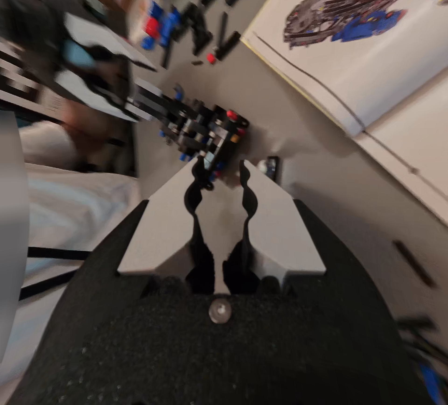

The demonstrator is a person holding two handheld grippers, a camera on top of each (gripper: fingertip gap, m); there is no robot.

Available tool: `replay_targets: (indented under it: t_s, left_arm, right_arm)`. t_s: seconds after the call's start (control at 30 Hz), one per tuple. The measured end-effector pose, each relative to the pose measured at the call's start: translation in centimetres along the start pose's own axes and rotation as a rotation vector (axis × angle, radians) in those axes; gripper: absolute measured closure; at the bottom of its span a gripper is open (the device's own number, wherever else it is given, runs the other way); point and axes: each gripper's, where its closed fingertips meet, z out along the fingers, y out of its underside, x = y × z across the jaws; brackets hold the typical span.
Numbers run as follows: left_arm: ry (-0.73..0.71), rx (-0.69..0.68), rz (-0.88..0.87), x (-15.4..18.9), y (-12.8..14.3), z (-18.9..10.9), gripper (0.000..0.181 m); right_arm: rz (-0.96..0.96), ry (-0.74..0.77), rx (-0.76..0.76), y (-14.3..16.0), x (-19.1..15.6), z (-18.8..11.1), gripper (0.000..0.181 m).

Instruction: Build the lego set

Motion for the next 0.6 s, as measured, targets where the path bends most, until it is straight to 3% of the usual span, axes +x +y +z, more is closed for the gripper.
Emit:
replay_targets:
  t_s: [0.07,0.2,0.27,0.4,0.5,0.6]
  left_arm:
    - [0.002,0.036,-0.006,0.2,0.2,0.5,0.12]
    - [0.028,0.091,-0.005,0.7,-0.4,1.1,0.132]
    - [0.019,0.076,0.018,0.7,-0.3,1.6,0.147]
    - [-0.086,0.059,0.089,0.3,-0.1,2.3,0.152]
    - [-0.211,0.1,0.12,0.1,-0.5,2.9,0.151]
    - [-0.356,0.236,0.112,-0.5,-2.6,2.4,0.151]
  right_arm:
    - [0.102,-0.136,0.006,0.0,-0.5,0.6,0.153]
    - [0.168,-0.22,-0.032,0.5,-0.6,1.9,0.155]
    - [0.164,-0.261,-0.041,0.4,-1.3,2.3,0.162]
    - [0.107,-0.22,-0.024,-0.5,-1.7,2.2,0.17]
    - [-0.035,-0.184,0.05,-3.3,-4.8,-0.1,0.173]
    - [-0.253,0.01,0.037,-5.7,-7.8,-2.3,0.173]
